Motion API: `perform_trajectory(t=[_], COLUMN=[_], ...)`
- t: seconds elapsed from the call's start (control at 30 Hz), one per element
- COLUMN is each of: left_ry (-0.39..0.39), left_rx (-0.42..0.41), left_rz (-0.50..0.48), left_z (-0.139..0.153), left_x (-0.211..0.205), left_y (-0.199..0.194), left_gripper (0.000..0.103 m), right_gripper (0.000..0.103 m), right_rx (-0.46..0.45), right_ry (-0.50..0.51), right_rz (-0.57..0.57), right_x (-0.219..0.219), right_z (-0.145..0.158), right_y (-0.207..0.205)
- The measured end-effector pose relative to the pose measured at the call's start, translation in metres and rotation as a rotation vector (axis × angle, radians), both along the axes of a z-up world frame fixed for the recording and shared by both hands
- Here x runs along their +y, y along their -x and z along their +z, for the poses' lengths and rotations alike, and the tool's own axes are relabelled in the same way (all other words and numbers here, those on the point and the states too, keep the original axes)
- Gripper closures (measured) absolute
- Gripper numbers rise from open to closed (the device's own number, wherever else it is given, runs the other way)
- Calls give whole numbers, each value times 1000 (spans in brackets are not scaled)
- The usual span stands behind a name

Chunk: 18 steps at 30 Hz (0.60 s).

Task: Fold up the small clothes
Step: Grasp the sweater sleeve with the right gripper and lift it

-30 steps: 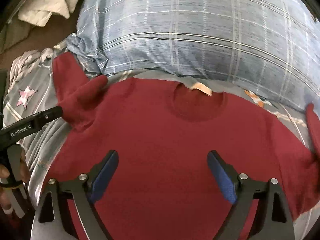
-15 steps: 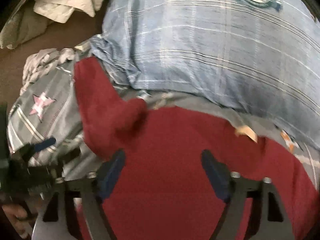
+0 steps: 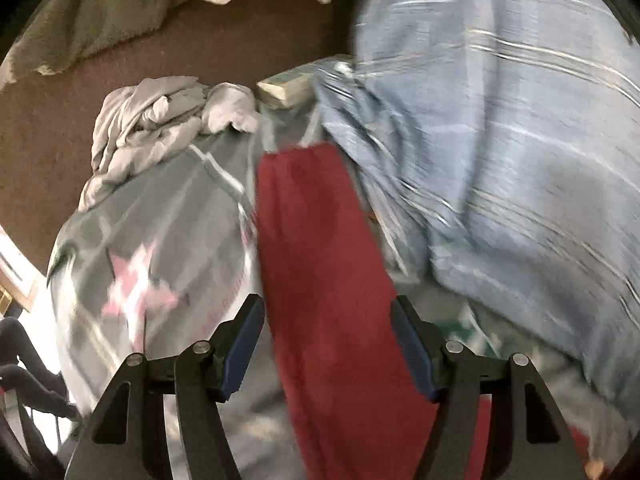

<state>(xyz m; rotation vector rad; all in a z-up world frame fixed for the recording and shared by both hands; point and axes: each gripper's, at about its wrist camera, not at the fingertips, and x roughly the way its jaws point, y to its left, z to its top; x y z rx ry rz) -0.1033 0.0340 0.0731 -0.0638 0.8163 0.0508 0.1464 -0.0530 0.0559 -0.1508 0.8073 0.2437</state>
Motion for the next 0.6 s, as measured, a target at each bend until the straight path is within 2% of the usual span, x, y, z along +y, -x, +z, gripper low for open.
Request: perform_trajectory(t=[0.17, 0.33, 0.4, 0.43, 0.47, 0.5, 0.6], left_ry=[30, 29, 35, 37, 37, 39, 39], left_rx=[7, 7, 9, 9, 8, 6, 1], left_rz=[34, 29, 23, 22, 23, 24, 31], left_z=[-3, -6, -7, -7, -7, -7, -6], left_x=[12, 12, 12, 12, 12, 12, 12], left_y=[-8, -11, -12, -12, -12, -12, -13], left_gripper=[12, 12, 12, 12, 12, 12, 12], right_gripper=[36, 38, 50, 61, 87, 93, 93], right_rx=[18, 85, 87, 97, 97, 103, 100], right_ry=[-30, -42, -174, -225, -237, -244, -306], right_rz=[29, 16, 7, -3, -19, -24, -30], right_x=[25, 27, 13, 5, -2, -7, -27], right_z=[-9, -39, -42, -43, -43, -42, -32], right_y=[-47, -78, -79, -79, -76, -73, -56])
